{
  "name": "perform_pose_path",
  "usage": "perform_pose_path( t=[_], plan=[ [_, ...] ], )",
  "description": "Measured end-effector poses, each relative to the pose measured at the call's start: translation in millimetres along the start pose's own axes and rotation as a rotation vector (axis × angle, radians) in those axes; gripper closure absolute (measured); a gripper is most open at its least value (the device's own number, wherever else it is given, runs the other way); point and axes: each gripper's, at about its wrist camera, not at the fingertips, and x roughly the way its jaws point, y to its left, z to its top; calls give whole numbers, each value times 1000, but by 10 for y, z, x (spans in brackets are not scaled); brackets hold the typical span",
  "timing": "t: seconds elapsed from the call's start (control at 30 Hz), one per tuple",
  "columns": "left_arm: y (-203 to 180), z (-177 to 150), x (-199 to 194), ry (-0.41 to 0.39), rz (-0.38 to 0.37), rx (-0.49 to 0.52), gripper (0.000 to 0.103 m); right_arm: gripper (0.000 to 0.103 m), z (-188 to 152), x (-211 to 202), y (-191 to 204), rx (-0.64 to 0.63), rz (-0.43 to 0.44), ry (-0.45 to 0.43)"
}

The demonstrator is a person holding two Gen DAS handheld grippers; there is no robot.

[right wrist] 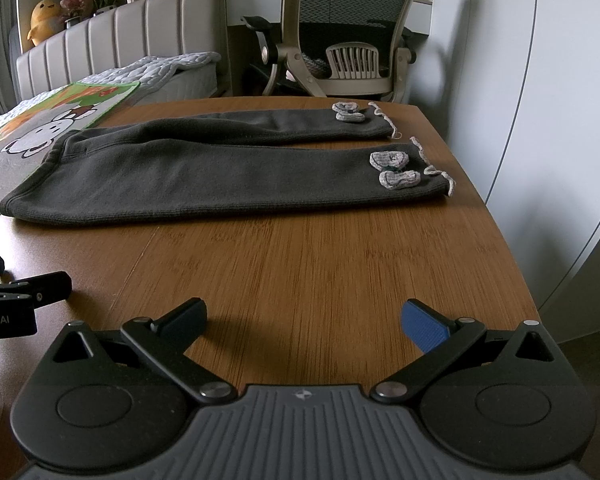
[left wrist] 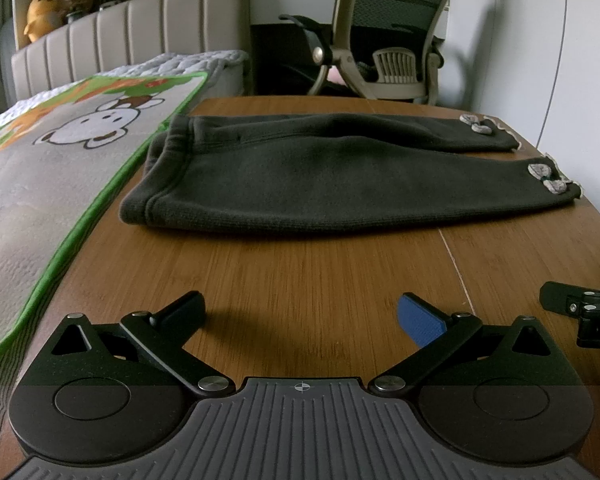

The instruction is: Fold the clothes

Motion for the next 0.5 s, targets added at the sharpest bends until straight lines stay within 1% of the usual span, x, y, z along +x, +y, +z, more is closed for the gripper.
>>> perform_pose_path(
  t=[0.5],
  plan=[
    [11,9,2,6,-7,8,0,0,11,9,-13,-11,12,9]
  ],
)
